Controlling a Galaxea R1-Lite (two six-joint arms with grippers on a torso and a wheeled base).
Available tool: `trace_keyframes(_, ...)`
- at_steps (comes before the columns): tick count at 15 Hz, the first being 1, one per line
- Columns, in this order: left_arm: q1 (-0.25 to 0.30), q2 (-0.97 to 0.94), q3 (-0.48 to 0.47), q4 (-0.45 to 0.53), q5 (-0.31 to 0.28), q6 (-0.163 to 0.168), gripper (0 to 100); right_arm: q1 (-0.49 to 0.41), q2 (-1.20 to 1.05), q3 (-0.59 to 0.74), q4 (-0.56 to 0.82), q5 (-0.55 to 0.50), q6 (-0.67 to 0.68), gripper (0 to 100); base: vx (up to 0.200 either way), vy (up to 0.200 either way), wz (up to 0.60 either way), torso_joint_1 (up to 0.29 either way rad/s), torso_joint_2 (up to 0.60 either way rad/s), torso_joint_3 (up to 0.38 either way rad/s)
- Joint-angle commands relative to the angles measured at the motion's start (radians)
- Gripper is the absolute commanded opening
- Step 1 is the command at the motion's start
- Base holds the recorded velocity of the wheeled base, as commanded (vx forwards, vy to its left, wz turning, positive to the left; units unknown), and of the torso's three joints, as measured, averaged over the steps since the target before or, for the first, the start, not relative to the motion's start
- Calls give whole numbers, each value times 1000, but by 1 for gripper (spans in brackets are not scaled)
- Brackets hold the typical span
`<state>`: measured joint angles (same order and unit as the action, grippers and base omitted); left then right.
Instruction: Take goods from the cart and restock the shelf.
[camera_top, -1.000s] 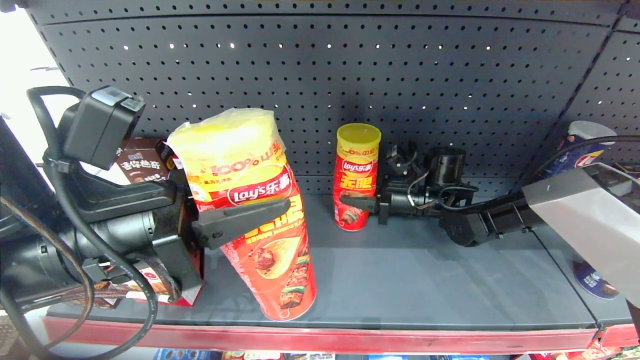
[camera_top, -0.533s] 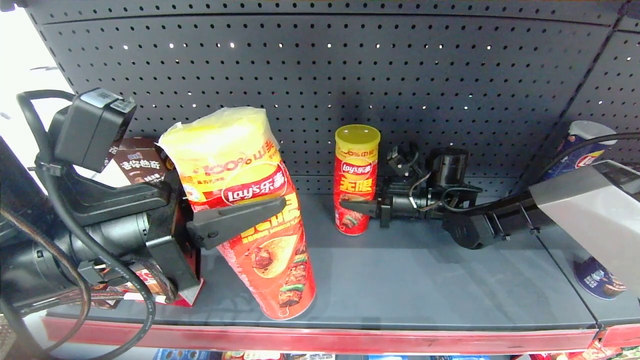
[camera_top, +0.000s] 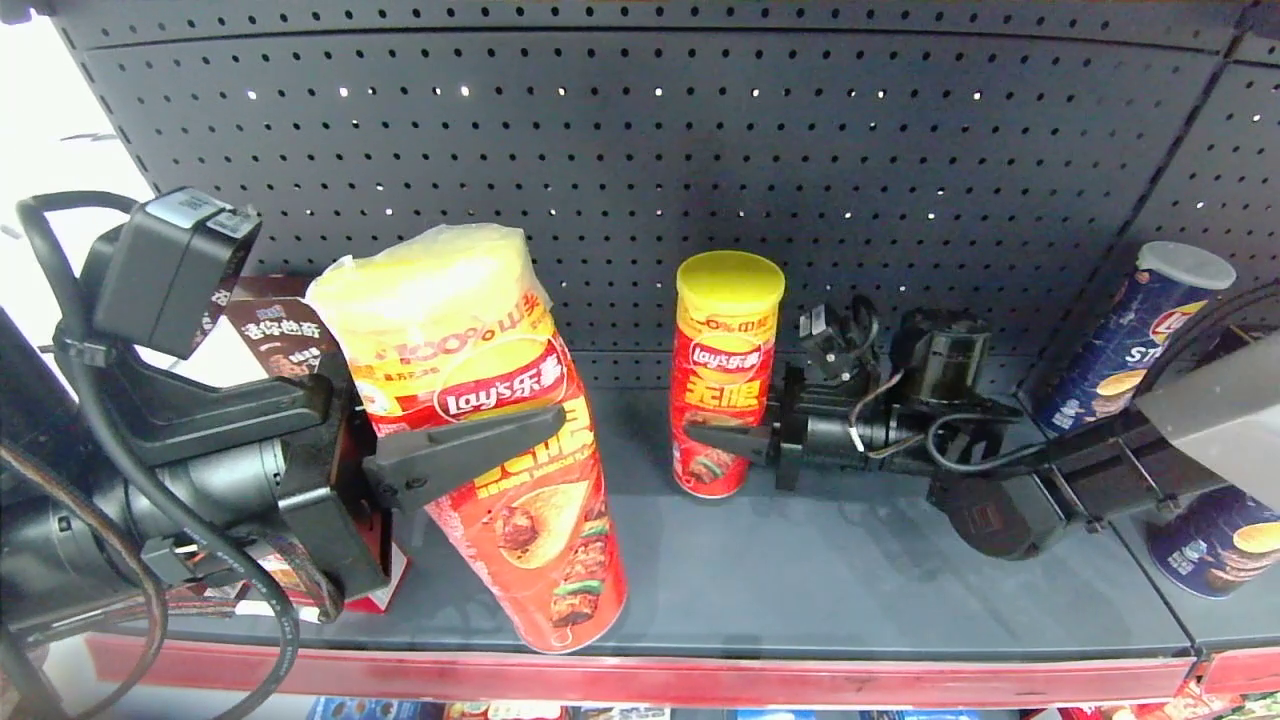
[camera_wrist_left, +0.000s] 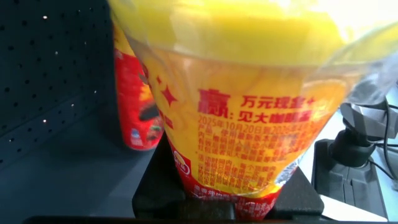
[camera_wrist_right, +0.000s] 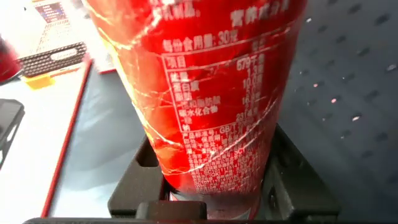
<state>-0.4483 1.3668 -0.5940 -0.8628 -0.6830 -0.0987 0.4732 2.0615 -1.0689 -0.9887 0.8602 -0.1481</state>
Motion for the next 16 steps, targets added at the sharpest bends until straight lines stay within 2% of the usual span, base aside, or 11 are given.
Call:
trace_keyframes(1,0,-3,0,-1,0,-1,0,27,-66,185,-122,-27,1,0,0,0,0,0,0,0)
trace_keyframes(3,0,-3,0,1,0,1,0,31,-87,267,-156,-29,1,0,0,0,0,0,0,0)
trace_keyframes(9,10,-5,16,-2,0,-1,0,64,-127,399,-211,-32,1,0,0,0,0,0,0,0)
trace_keyframes(16,14,-5,22,-2,-1,-1,0,70,-86,406,-217,-49,-1,0,0,0,0,0,0,0)
